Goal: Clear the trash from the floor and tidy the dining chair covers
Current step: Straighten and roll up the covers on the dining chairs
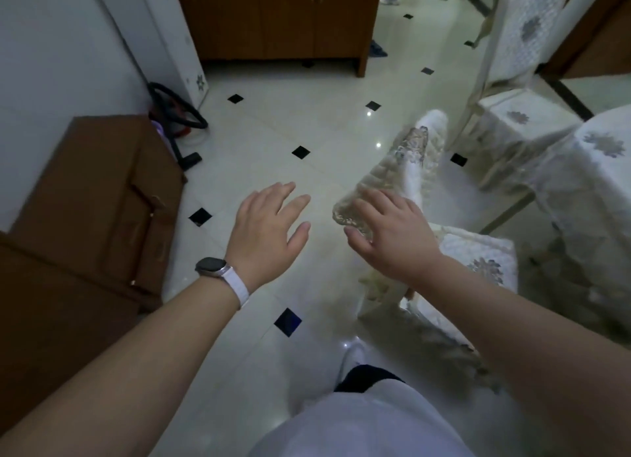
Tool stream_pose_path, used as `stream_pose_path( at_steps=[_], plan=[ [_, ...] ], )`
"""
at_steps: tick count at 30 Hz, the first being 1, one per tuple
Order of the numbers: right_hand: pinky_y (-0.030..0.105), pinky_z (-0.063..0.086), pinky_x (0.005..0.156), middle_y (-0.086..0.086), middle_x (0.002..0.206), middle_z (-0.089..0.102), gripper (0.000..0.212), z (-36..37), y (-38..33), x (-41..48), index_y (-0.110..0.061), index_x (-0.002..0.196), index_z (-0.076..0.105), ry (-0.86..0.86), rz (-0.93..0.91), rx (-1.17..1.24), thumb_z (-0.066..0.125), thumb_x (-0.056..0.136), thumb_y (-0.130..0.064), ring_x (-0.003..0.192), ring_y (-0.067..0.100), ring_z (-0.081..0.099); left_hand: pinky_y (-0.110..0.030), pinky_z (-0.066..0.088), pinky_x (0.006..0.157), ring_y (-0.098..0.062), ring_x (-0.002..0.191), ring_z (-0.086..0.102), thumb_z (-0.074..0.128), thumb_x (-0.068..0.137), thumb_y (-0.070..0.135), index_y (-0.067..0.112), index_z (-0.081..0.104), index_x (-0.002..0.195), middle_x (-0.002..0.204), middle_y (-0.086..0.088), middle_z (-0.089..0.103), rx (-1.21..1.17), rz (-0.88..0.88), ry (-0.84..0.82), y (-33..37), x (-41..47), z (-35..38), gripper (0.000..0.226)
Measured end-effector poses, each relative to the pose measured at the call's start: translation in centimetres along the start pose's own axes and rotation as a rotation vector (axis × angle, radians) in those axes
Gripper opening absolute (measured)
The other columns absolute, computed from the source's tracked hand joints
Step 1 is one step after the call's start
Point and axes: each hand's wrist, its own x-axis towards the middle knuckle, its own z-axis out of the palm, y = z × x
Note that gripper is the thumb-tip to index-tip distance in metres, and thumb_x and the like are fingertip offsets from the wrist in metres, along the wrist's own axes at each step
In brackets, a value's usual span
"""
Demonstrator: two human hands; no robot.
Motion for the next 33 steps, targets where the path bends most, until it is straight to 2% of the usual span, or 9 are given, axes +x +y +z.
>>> stream_pose_path(
  at_steps=[6, 13, 18, 21, 25, 33],
  plan=[
    [0.044, 0.042, 0.098, 0.007, 0.133, 0.057, 0.048, 3.4, 1.3, 6.4, -0.017, 0.125, 0.059, 0.007, -0.014, 0.011, 0.049, 0.091, -0.05, 0.124, 0.029, 0.05, -0.051, 0.041, 0.102, -0.033, 0.123, 0.053, 0.053, 0.092, 0.035, 0.015, 0.064, 0.127, 0.134, -0.013, 0.058, 0.037, -0.018, 0.007, -4.9, 2.9, 1.5, 0.041],
    [0.043, 0.044, 0.091, 0.01, 0.126, 0.061, 0.048, 8.7, 5.5, 15.8, -0.013, 0.117, 0.063, 0.013, 0.064, 0.056, 0.049, 0.088, -0.048, 0.117, 0.033, 0.055, -0.048, 0.04, 0.103, -0.032, 0.124, 0.052, 0.054, 0.092, 0.035, 0.015, 0.063, 0.128, 0.135, -0.012, 0.057, 0.047, 0.013, -0.091, -9.1, 13.4, 5.7, 0.042],
    [0.041, 0.044, 0.091, 0.008, 0.124, 0.063, 0.045, 8.8, 10.5, 21.3, -0.014, 0.116, 0.064, 0.088, 0.134, 0.06, 0.051, 0.087, -0.046, 0.115, 0.03, 0.056, -0.052, 0.041, 0.102, -0.034, 0.123, 0.054, 0.054, 0.093, 0.032, 0.011, 0.064, 0.126, 0.134, -0.013, 0.058, 0.035, 0.186, -0.075, -10.7, 22.2, 7.1, 0.04],
    [0.044, 0.043, 0.094, 0.009, 0.127, 0.061, 0.047, 8.2, 13.7, 23.2, -0.014, 0.118, 0.062, 0.044, 0.197, 0.036, 0.048, 0.088, -0.048, 0.118, 0.032, 0.054, -0.052, 0.04, 0.103, -0.034, 0.126, 0.052, 0.055, 0.093, 0.031, 0.011, 0.064, 0.126, 0.134, -0.013, 0.058, 0.024, 0.253, -0.072, -10.8, 26.7, 8.4, 0.04],
    [0.044, 0.041, 0.097, 0.01, 0.13, 0.059, 0.05, 7.6, 16.3, 23.9, -0.014, 0.121, 0.06, 0.023, 0.276, 0.006, 0.046, 0.09, -0.049, 0.121, 0.032, 0.052, -0.052, 0.039, 0.103, -0.034, 0.128, 0.051, 0.056, 0.093, 0.031, 0.012, 0.064, 0.127, 0.136, -0.013, 0.057, -0.028, 0.357, -0.099, -10.1, 31.4, 10.9, 0.039],
    [0.042, 0.042, 0.093, 0.007, 0.122, 0.063, 0.048, 7.0, 19.5, 23.3, -0.013, 0.115, 0.064, 0.07, 0.525, -0.084, 0.048, 0.088, -0.049, 0.115, 0.03, 0.055, -0.047, 0.035, 0.105, -0.033, 0.126, 0.053, 0.055, 0.093, 0.032, 0.012, 0.064, 0.126, 0.135, -0.012, 0.058, -0.166, 0.634, -0.171, -7.8, 39.6, 16.7, 0.04]
  ],
)
